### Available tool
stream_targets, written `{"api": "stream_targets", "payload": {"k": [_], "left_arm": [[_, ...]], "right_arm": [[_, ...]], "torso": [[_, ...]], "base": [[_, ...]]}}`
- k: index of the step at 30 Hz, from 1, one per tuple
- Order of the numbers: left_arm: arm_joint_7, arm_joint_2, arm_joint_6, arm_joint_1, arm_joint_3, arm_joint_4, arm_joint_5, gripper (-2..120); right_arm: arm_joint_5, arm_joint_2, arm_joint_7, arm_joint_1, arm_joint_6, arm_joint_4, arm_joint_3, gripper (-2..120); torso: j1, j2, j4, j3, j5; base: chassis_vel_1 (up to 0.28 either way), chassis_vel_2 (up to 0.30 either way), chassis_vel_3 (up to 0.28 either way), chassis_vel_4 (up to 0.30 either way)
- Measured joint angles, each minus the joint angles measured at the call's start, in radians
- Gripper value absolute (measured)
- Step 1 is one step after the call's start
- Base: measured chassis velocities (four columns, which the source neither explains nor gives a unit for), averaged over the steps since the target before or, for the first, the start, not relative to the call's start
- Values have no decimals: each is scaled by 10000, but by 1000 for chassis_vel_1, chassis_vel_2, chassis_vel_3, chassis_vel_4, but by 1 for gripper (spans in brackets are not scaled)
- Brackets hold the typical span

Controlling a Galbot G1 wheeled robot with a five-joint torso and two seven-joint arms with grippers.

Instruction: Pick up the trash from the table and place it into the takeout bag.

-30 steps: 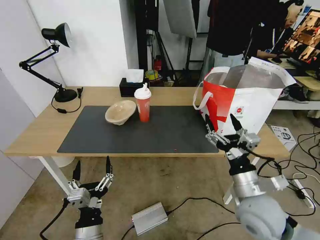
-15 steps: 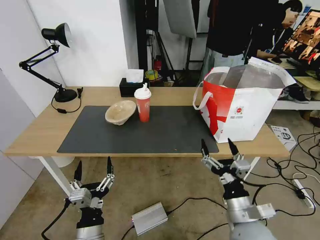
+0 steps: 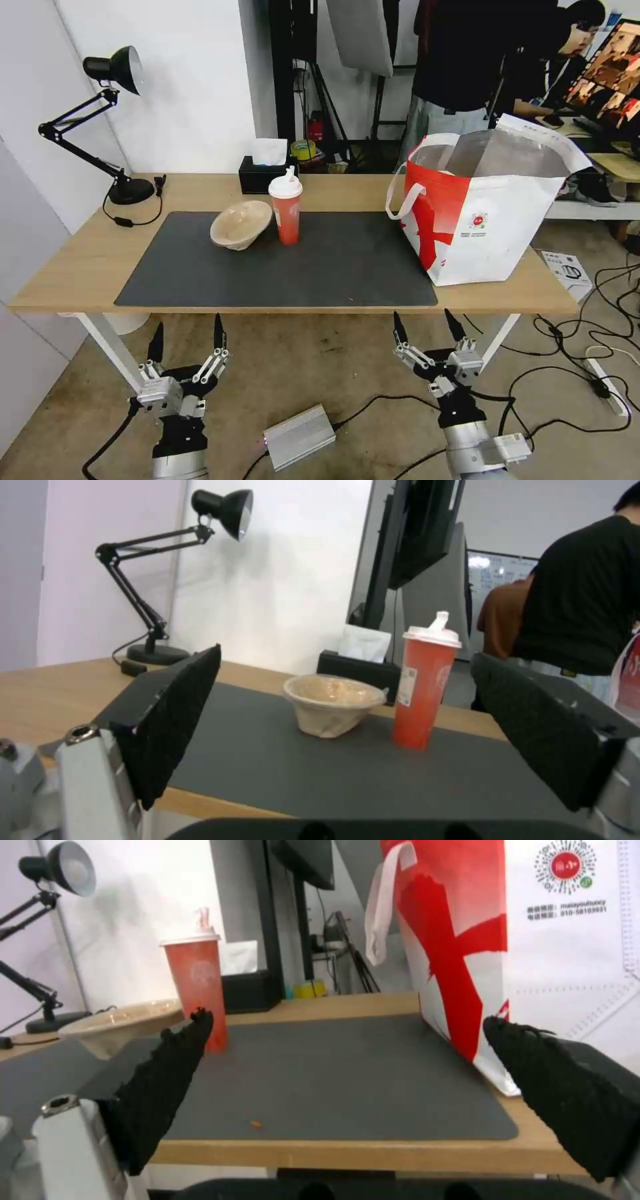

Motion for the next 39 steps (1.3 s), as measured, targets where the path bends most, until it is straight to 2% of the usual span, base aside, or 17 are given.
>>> {"api": "stream_targets", "payload": {"k": [31,33,39], "left_arm": [[-2,5,30,-202,11,214,-66,100],[-2,6,30,-202,3,208,-72,100],[-2,7,25,-193,-18,192,-81,100]], "right_arm": [[-186,306,59,209,-103,-525,-281,100],[-184,290,-41,258,-84,-521,-277,100],[234,-54,-1628,783,477,-389,-128,100]], "torso": [[1,0,-1,1,0],[1,0,0,1,0],[1,0,-1,1,0]], "base": [[0,0,0,0],[0,0,0,0],[0,0,0,0]]}}
